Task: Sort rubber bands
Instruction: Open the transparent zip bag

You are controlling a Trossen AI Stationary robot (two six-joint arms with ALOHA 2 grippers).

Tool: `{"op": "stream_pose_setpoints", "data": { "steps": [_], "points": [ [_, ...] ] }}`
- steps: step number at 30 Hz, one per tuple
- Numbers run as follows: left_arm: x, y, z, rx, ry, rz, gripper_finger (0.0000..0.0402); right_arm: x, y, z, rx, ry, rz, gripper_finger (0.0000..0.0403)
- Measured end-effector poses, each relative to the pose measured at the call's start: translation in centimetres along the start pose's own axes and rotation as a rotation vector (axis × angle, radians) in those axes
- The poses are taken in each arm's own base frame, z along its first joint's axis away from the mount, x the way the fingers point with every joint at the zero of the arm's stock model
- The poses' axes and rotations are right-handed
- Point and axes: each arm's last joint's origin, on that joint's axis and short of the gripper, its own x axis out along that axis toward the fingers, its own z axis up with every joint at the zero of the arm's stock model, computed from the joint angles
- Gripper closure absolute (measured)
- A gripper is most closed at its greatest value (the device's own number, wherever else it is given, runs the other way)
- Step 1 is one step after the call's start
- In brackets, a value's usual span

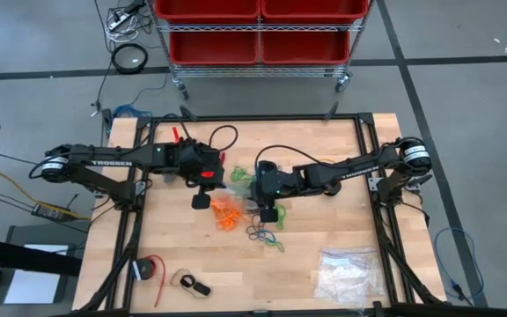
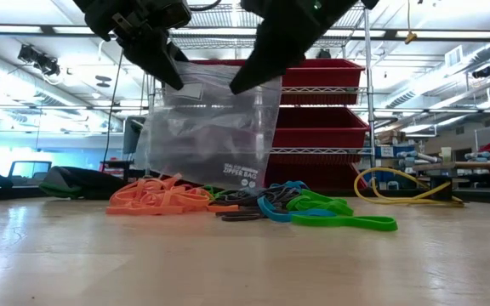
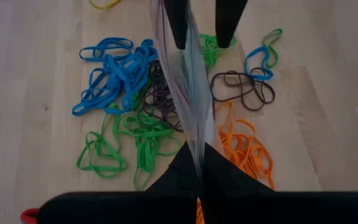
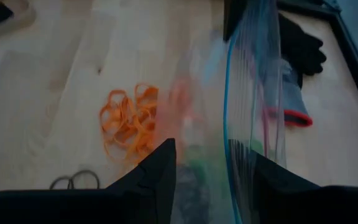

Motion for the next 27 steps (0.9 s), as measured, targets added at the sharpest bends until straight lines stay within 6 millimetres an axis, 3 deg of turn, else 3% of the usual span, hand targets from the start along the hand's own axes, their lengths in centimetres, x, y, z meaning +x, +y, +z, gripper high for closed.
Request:
{"op": "stream_pose_setpoints", "data": {
  "steps": [9, 18, 27],
  "points": [
    [0.0, 0.1, 0.5, 0.007, -0.054, 0.008, 0.0398, 0.0, 0.0, -0.5, -0.012, 0.054, 0.007, 0.0288],
    [-0.1, 0.3, 0.9, 0.017, -0.084, 0.076, 0.0398, 0.0, -0.5, -1.1, -0.053, 0.114, 0.007, 0.0395],
    [-0.1, 0.7, 0.9, 0.014, -0.068, 0.189, 0.0398, 0.1, -0.5, -1.1, -0.176, 0.096, 0.075, 0.0347]
  ]
}}
